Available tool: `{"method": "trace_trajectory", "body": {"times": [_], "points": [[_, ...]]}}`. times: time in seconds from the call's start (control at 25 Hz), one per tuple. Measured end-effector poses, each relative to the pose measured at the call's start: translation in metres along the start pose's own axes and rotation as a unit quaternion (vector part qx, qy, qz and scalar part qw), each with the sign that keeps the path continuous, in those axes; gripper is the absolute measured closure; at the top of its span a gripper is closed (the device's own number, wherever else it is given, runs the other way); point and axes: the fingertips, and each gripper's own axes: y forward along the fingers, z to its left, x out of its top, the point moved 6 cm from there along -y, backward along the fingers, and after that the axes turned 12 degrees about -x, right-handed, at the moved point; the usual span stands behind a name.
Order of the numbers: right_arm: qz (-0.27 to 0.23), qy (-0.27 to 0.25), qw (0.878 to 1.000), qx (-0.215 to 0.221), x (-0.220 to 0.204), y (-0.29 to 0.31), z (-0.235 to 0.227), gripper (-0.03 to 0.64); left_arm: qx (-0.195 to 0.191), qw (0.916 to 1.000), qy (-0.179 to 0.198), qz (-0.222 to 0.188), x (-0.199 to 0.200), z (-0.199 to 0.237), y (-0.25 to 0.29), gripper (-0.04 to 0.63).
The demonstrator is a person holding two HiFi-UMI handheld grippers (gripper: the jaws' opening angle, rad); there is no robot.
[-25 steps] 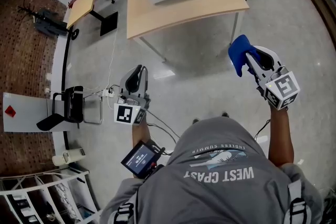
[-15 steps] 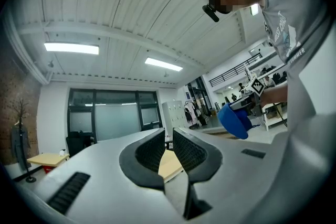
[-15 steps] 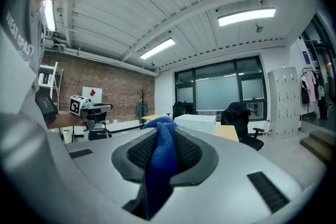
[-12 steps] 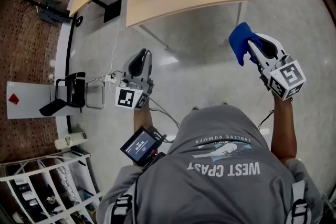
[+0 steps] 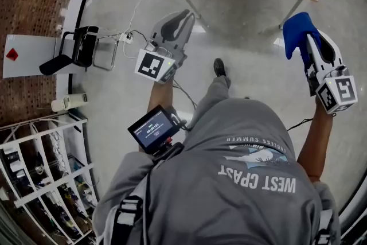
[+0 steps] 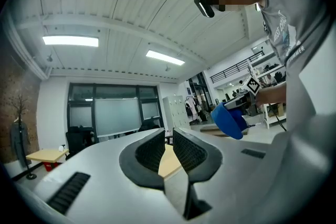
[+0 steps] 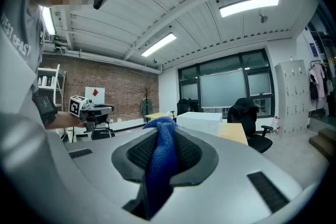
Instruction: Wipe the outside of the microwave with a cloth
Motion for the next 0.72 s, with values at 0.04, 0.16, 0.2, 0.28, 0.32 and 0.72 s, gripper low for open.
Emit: {"method": "trace_trajectory", "body": {"times": [0.04, 0.16, 0.2, 0.28, 0.32, 0.72], "points": [[0.002, -0.002, 1.000, 0.001, 0.001, 0.026, 0.004, 0.540, 0.004, 1.0000, -0.004, 0.002, -0.008, 0.025, 0.001, 0.532], [0.010, -0.011, 1.000, 0.002, 0.020, 0.132, 0.015, 0.540, 0.007, 0.9998, -0.018, -0.007, -0.031, 0.128, 0.015, 0.532], [0.012, -0.013, 1.000, -0.001, 0.027, 0.160, 0.016, 0.540, 0.006, 0.9997, -0.021, -0.008, -0.036, 0.157, 0.021, 0.532], [0.011, -0.016, 1.000, -0.014, 0.034, 0.180, 0.018, 0.540, -0.006, 0.9996, -0.022, -0.016, -0.040, 0.183, 0.031, 0.534], [0.008, -0.016, 1.000, -0.021, 0.032, 0.175, 0.019, 0.540, -0.016, 0.9993, -0.020, -0.025, -0.040, 0.181, 0.035, 0.532], [-0.017, -0.003, 0.997, -0.077, 0.031, 0.249, 0.015, 0.540, -0.069, 0.9966, -0.007, -0.045, -0.072, 0.264, 0.077, 0.532]]}}
